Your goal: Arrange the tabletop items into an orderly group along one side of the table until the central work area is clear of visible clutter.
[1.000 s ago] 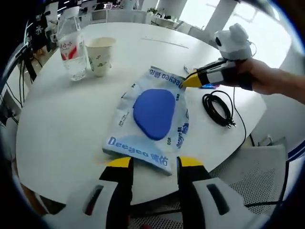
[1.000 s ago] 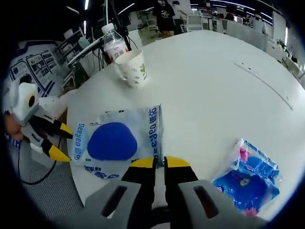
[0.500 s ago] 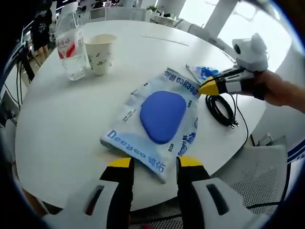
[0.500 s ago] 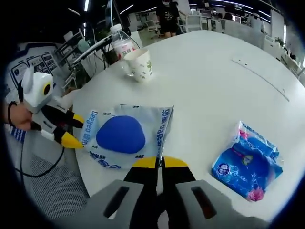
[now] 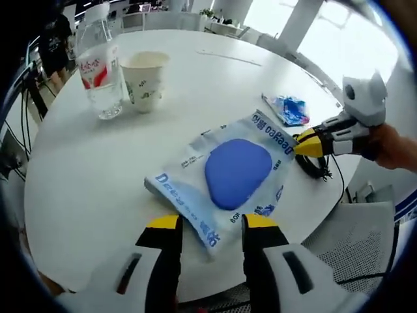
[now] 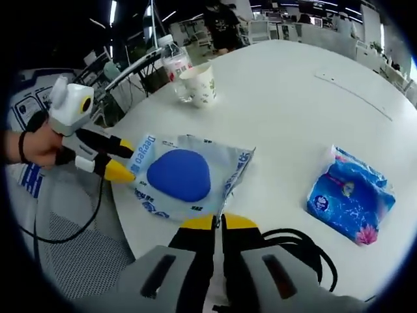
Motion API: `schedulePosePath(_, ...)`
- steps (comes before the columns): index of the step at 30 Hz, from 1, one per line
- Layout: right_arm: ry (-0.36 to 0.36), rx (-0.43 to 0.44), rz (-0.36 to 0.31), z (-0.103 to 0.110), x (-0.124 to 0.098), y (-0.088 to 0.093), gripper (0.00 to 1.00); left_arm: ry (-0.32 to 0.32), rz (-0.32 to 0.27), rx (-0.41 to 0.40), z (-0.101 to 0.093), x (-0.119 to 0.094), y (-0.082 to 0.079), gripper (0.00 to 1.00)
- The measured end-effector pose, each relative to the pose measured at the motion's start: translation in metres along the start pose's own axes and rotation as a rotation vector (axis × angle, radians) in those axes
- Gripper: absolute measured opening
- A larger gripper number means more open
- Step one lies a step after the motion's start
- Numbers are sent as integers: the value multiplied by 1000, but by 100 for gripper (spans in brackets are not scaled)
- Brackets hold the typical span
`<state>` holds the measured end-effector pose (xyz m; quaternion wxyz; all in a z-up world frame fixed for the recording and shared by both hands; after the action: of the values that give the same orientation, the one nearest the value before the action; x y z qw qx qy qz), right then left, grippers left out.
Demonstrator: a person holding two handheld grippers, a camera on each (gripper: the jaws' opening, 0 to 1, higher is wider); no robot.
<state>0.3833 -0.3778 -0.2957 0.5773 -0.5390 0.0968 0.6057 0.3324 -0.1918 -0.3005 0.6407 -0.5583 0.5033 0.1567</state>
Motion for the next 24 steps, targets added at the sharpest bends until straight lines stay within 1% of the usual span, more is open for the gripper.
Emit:
schedulePosePath(1, -3, 1, 2, 0, 0, 1, 1, -1, 0, -2, 1, 0, 1, 34)
schedulePosePath(3, -31, 9, 4, 1, -1, 2, 2, -3, 0, -5, 3, -1, 2, 34)
schedulePosePath(5, -25, 11, 7, -4, -2, 2, 2, -2, 2, 2, 3, -2, 3, 34)
schedulePosePath(8, -24, 23, -5, -8, -5, -1, 3, -4, -3, 9, 3, -5, 4, 34)
schedulePosePath(12, -35, 46, -6, -11, -4, -1, 7, -9, 3, 9, 3, -5, 10, 34)
schedulePosePath(18, -44, 35, 6, -7, -3, 1, 10, -15, 3, -6, 1, -7, 15, 33)
schedulePosePath(24, -48, 40, -1, -5, -1, -2, 9, -22, 4, -12, -1, -7, 18, 32)
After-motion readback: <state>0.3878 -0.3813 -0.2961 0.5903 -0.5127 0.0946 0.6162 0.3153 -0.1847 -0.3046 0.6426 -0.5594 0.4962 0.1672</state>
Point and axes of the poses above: the point that each gripper's makers call its tool centre point, and the gripper's own axes: x roughly forward along the fingers, z roughly to its left, y roughly out of its underside, the point moved 3 cm from there along -x, roughly backward along the fingers, and after that the axes turned 14 degrees about x, right-handed, at the moved point
